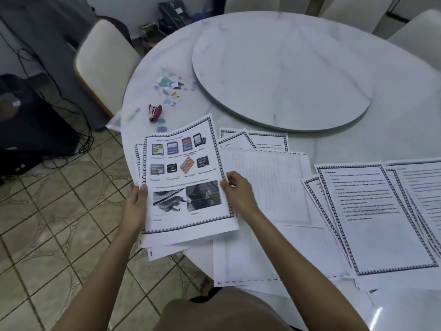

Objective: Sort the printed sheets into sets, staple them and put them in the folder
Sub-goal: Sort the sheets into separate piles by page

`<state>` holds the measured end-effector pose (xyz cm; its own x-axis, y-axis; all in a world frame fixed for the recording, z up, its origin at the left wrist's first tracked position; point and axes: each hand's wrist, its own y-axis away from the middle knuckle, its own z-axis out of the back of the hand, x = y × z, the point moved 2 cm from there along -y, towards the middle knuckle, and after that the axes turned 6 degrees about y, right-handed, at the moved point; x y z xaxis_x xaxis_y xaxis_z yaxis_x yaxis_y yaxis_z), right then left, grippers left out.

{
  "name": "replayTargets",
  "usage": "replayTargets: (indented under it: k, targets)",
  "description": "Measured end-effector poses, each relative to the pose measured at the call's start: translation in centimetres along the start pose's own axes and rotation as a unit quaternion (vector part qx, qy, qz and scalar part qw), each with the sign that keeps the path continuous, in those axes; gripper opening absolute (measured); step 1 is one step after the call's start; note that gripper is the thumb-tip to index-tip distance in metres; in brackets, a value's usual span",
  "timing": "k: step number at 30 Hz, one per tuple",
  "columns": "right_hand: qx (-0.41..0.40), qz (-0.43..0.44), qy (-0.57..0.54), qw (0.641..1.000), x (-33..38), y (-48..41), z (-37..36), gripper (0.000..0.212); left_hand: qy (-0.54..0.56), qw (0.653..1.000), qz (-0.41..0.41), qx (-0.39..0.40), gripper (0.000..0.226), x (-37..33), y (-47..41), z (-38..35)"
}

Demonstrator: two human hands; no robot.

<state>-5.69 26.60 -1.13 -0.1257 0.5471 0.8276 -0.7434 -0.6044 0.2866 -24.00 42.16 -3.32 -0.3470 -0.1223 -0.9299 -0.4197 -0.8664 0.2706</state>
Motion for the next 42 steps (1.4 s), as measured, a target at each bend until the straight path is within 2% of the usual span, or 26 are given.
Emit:
replayTargets:
  k: [6,15,21,24,28,33,38,42]
  targets:
    - [0.027,0.032,0.037,0.998,-0.3,0.3,0.1,0.019,-0.032,0.999,0.004,-0.007,0.034,0.0,0.4,0.0]
    - [0.006,0.083,0.171,0.982,-5.0,0.5,7.6,0.024,-0.061,0.994,0.03,-0.089,0.033,0.9,1.6,1.9]
    - [-0.035,0.086,0.221,0.971,-7.0,-0.9,12.6,0.027,-0.066,0.99,0.059,-0.111,0.033,1.2,3.1,3.6]
    - [-0.086,0.081,0.238,0.964,-7.3,-2.7,15.4,0.03,-0.057,0.989,0.054,-0.128,0.032,1.3,4.6,4.2]
    - [-0.138,0.031,0.269,0.953,-8.1,-5.6,18.0,0.038,-0.044,0.988,0.058,-0.135,0.031,2.2,6.2,4.5]
    - [-0.104,-0.043,0.293,0.949,-8.3,-8.0,18.4,0.053,-0.043,0.987,0.049,-0.15,0.032,2.3,8.4,3.9]
    - [-0.114,-0.08,0.295,0.945,-8.2,-9.1,17.9,0.051,-0.008,0.986,0.064,-0.155,0.032,1.8,8.2,4.4]
    - [-0.125,-0.106,0.285,0.944,-7.9,-9.4,17.6,0.042,0.0,0.987,0.068,-0.149,0.032,0.4,5.4,5.3]
